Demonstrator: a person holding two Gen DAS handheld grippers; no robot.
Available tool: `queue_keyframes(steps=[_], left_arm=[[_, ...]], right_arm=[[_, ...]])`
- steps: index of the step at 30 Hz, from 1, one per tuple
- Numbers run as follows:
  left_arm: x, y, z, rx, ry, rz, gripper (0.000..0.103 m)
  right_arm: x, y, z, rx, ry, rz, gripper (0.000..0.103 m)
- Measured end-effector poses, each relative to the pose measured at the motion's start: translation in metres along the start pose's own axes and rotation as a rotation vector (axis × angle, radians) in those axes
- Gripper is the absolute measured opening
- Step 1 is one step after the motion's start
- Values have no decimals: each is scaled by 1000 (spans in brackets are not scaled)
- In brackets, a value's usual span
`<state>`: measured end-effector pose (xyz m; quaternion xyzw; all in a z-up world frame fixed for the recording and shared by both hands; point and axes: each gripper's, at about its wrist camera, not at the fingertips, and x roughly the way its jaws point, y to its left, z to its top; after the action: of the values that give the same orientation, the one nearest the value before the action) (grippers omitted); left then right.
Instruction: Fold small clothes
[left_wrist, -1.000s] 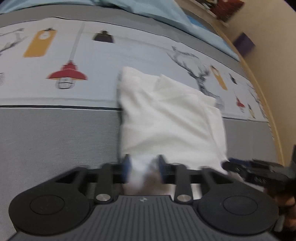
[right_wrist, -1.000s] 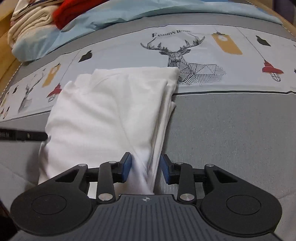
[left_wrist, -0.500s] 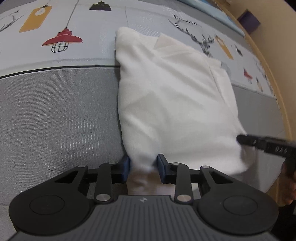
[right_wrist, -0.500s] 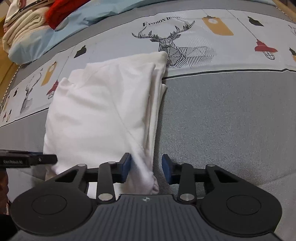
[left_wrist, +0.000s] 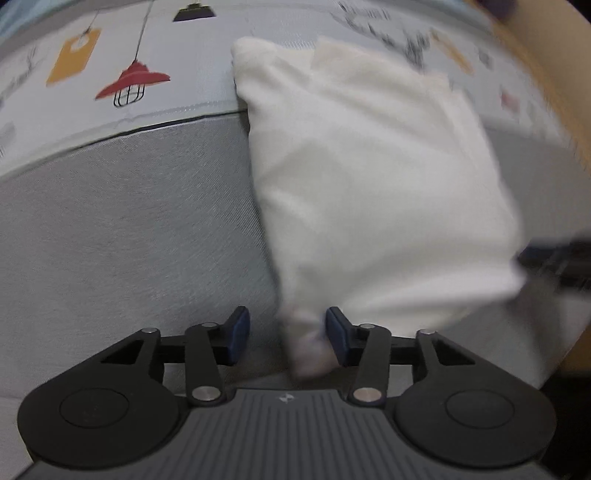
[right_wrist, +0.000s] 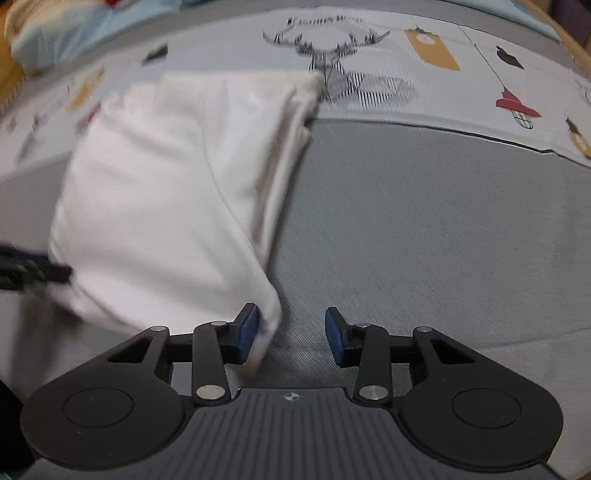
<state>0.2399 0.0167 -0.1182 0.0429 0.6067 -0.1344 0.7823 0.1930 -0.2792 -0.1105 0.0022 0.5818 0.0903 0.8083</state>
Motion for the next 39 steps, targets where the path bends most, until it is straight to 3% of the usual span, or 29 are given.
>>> queue_keyframes(steps=[2,4,5,7,9,12,14,16,21,26,30,33,39], left_arm=[[-6,-4,-9,69,15,59,63],[-19,-1,-15,77,35,115,62],[-31,-1,-18,82,19,172,61],[-60,-2,-25,92,-71,217,62],[-94,-5,-35,58,-178,193,68],[-141,-19,-61,19,-363,156,86],[-165,-37,-84,13,-473,155,88],[-181,-54,-107,4,-560,164,92],[-190,-102,-138,33,-706,193,92],[-176,-106,-146,-61,-675,189,92],[-158,-98,-136,-106,-586,205,94],[-150,-88,-132,-152,-536,177,94],[-145,-88,-132,-166,-529,184,94]], right_arm=[[-4,-1,-5,-30,-3,-97,39],[-12,-7,-12,-57,-15,-247,39],[-22,-12,-12,-31,-46,-277,39],[-57,-23,-11,76,-176,-256,39],[-97,-21,-15,141,-338,-216,42],[-146,-1,-35,122,-521,-147,53],[-171,18,-57,89,-606,-90,60],[-183,35,-78,56,-662,-57,70],[-184,66,-120,31,-697,-37,72],[-172,87,-128,-9,-659,-81,74],[-166,94,-124,-28,-637,-92,74],[-161,94,-121,-30,-613,-103,74],[-151,97,-119,-40,-583,-105,74]])
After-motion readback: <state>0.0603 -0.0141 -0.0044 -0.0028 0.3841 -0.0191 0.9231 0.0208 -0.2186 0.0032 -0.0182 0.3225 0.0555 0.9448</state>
